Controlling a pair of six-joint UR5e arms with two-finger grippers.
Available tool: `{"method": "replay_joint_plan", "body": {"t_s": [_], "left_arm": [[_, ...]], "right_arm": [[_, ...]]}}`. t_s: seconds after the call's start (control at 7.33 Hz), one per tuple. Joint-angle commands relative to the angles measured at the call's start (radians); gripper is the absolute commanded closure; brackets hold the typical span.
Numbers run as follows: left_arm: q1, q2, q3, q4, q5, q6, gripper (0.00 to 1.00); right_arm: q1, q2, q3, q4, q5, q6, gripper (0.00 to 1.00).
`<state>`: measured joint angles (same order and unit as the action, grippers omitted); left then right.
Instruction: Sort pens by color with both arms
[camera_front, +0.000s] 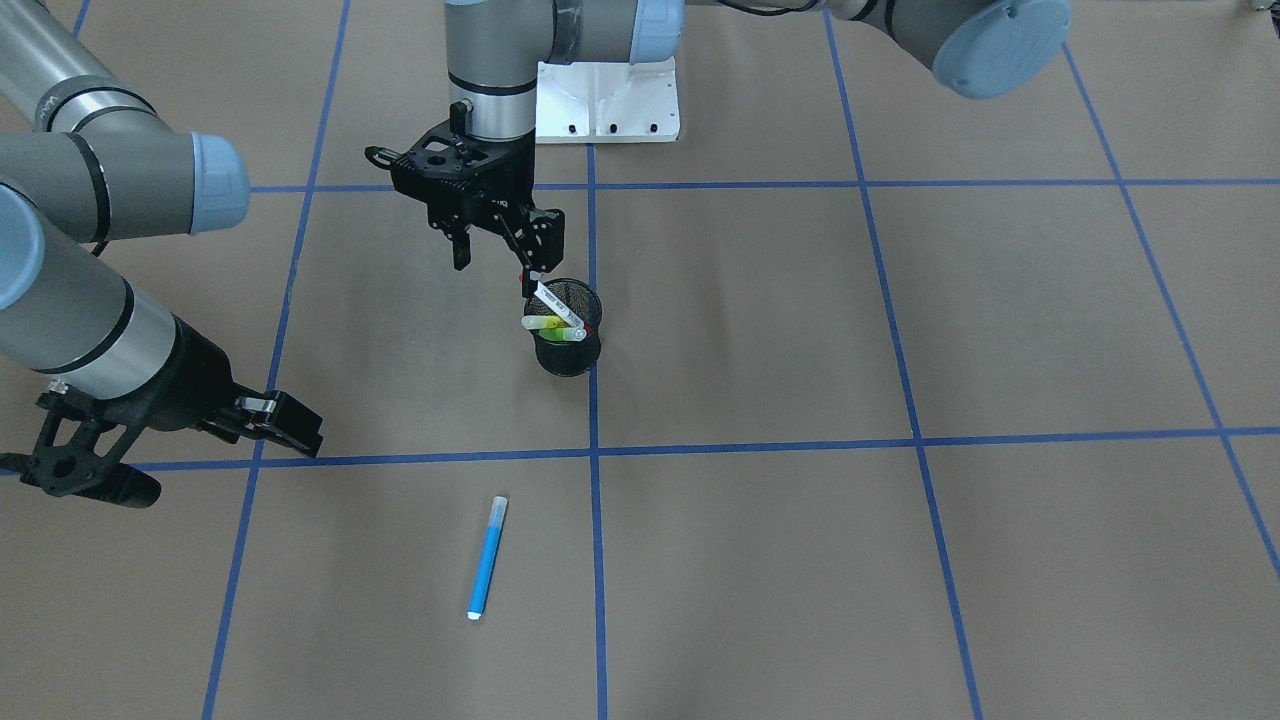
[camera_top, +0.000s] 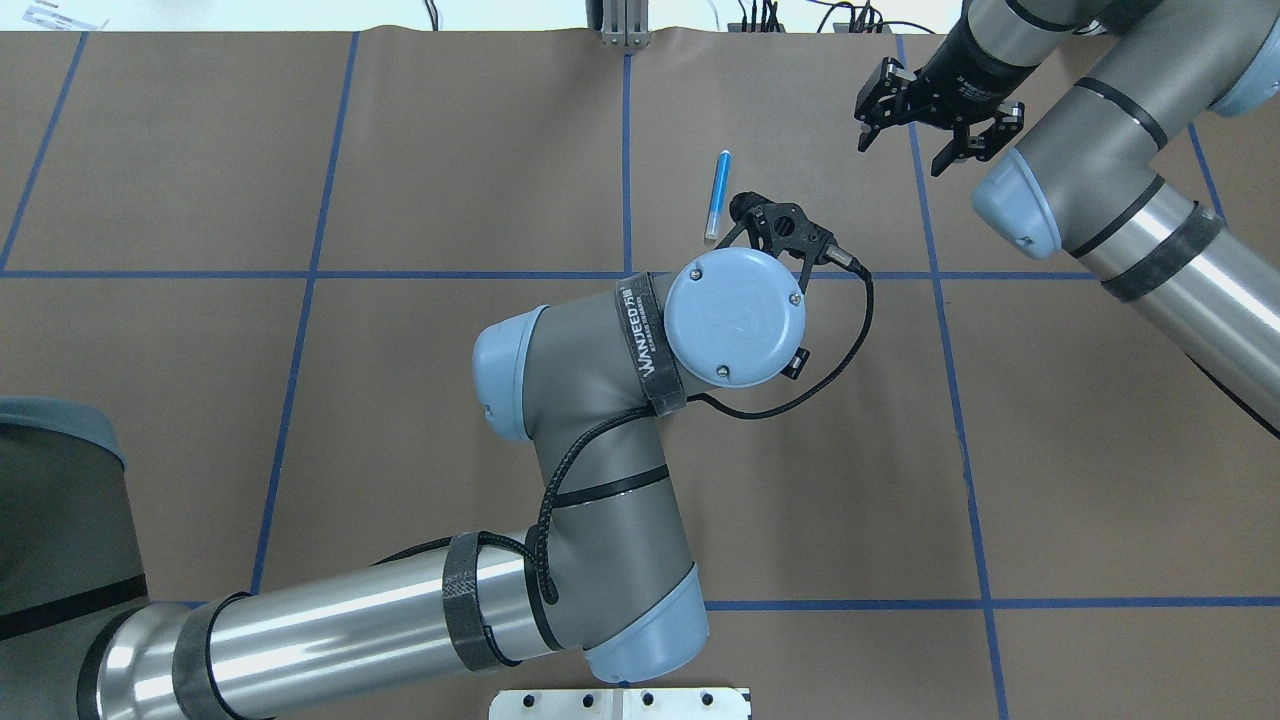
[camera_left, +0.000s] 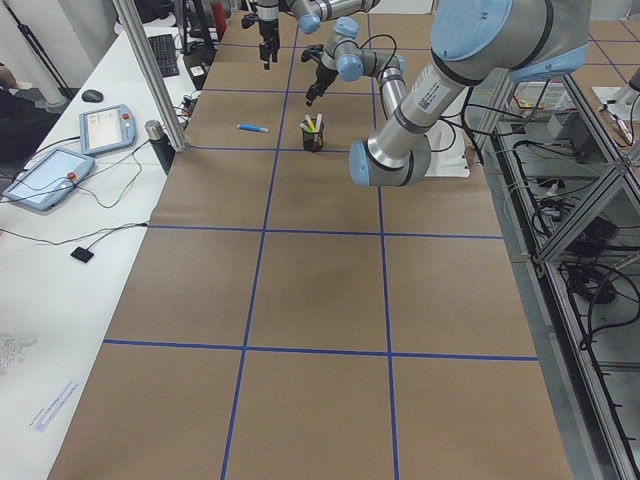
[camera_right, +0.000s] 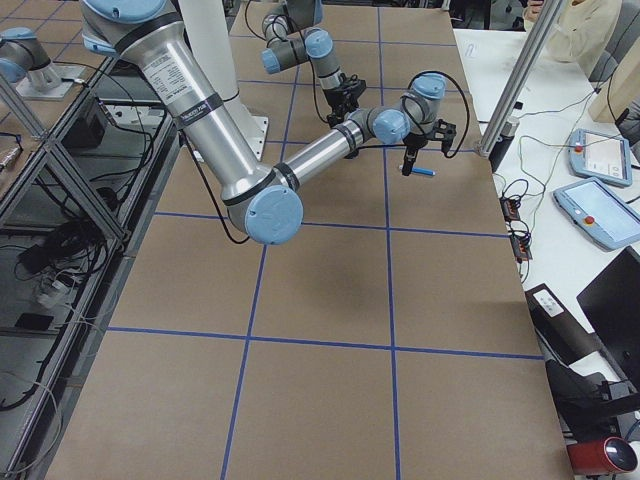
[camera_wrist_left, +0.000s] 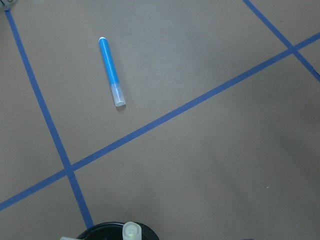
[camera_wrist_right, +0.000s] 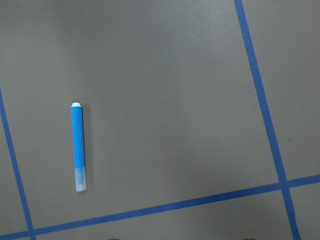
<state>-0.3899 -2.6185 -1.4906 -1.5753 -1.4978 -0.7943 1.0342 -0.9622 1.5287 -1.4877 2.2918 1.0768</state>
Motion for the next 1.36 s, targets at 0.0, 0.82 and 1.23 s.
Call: {"method": "replay_joint_plan", "body": {"t_s": [0.0, 0.82, 1.23], "left_arm": [[0.002, 0.017, -0.01, 0.037, 0.002, 0.013, 0.12], [0.045, 0.04, -0.013, 0.041, 0.013, 0.023, 0.22], [0.045, 0.044, -0.005, 0.043, 0.014, 0.023, 0.33]], "right_arm": [[0.003, 0.0, -0.005, 0.001, 0.0, 0.0, 0.12], [0.0, 0.005, -0.016, 0.003, -0.005, 0.0, 0.1], [0.003, 0.003, -0.015, 0.001, -0.003, 0.0, 0.08]]}}
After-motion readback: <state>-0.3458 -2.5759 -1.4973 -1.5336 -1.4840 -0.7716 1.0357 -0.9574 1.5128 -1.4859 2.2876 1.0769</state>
